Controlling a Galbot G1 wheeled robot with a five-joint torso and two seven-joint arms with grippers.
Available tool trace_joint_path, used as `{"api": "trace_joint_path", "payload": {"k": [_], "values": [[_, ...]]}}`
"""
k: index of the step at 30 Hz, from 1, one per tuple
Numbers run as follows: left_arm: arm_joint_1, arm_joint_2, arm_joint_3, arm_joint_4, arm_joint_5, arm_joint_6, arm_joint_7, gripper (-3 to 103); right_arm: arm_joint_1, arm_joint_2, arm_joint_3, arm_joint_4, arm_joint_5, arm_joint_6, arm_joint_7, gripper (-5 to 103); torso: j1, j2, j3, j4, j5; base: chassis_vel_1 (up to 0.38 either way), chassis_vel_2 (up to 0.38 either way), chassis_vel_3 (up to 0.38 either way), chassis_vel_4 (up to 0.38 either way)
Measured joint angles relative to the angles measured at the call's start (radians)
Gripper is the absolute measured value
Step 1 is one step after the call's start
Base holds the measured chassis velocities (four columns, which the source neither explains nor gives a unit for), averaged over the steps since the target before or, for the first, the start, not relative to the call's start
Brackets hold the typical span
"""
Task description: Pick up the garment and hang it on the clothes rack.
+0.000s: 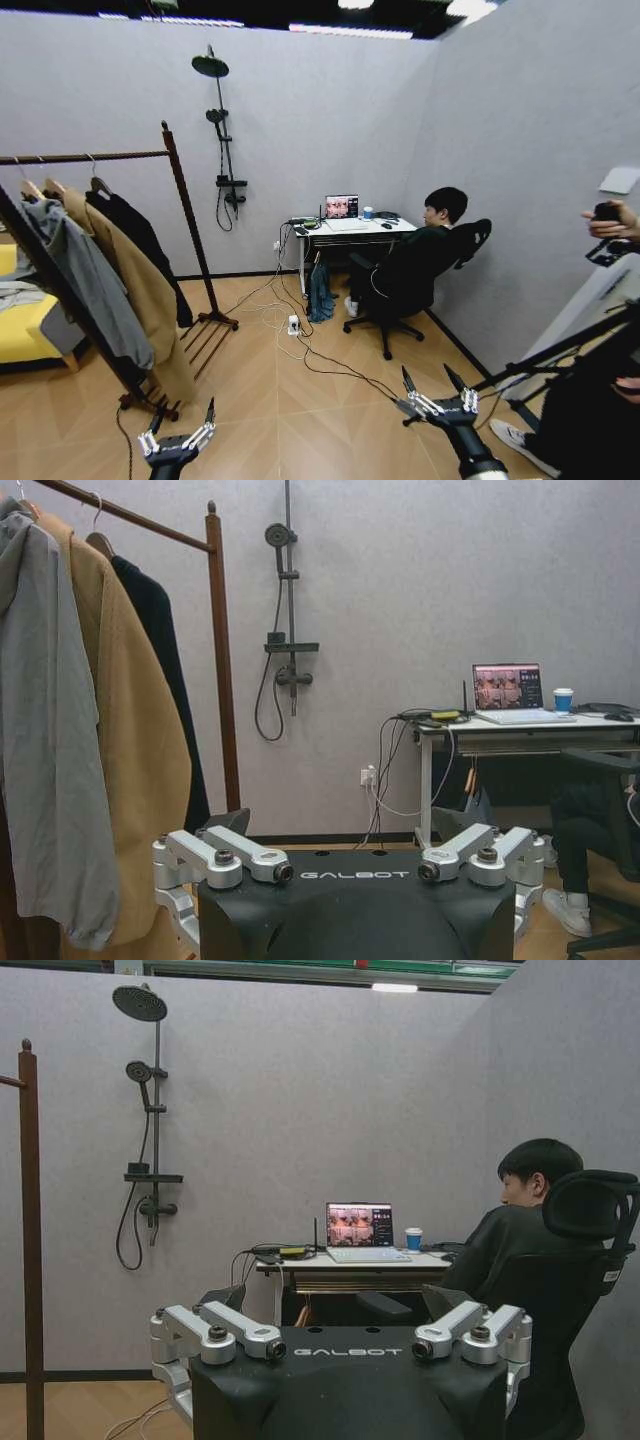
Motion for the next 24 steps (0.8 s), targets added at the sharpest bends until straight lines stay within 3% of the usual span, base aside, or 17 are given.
{"api": "trace_joint_path", "payload": {"k": [11,24], "values": [[0.000,0.000,0.000,0.000,0.000,0.000,0.000,100,0.000,0.000,0.000,0.000,0.000,0.000,0.000,99,-0.001,0.000,0.000,-0.0002,-0.0002,0.091,-0.062,-0.078,0.059],[0.000,0.000,0.000,0.000,0.000,0.000,0.000,100,0.000,0.000,0.000,0.000,0.000,0.000,0.000,99,-0.001,0.000,0.000,0.0002,-0.0009,0.217,-0.227,-0.221,0.227]]}}
